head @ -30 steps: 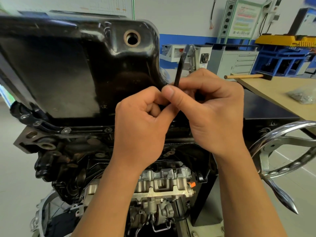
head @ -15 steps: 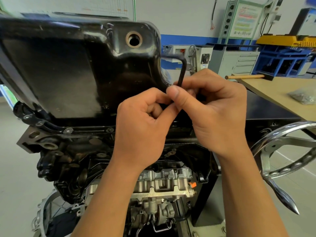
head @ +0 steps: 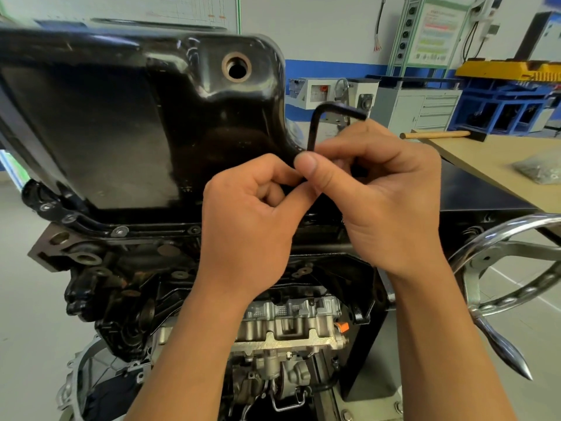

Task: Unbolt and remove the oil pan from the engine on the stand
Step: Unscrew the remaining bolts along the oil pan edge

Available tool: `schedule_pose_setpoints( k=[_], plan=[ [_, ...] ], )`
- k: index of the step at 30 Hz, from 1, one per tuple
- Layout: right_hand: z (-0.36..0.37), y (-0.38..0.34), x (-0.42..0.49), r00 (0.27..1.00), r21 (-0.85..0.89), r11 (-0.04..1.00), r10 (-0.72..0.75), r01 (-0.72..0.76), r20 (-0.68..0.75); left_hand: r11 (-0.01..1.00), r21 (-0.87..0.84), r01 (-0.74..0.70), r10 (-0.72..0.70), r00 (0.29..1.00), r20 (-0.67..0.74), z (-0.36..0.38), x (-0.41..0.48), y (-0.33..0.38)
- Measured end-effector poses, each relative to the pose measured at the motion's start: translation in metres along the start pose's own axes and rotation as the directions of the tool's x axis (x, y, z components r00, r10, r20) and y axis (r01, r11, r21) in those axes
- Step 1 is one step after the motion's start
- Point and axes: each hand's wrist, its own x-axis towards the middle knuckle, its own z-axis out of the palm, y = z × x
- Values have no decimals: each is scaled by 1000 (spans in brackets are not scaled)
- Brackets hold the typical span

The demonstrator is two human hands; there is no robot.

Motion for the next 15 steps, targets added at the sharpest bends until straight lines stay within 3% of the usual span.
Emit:
schedule_pose_setpoints(
  k=[3,8,15],
  plan=[
    [-3,0,0,999,-24,1000,9,-9,31,1000,-14,5,-5,1000,3,0,0,-1],
    [-9,1,0,994,-116,993,12,1,112,998,-54,-21,30,986,166,-4,-2,2],
    [2,-2,-1,1000,-32,999,13,-13,-11,999,4,-36,36,999,-2,0,0,0]
  ],
)
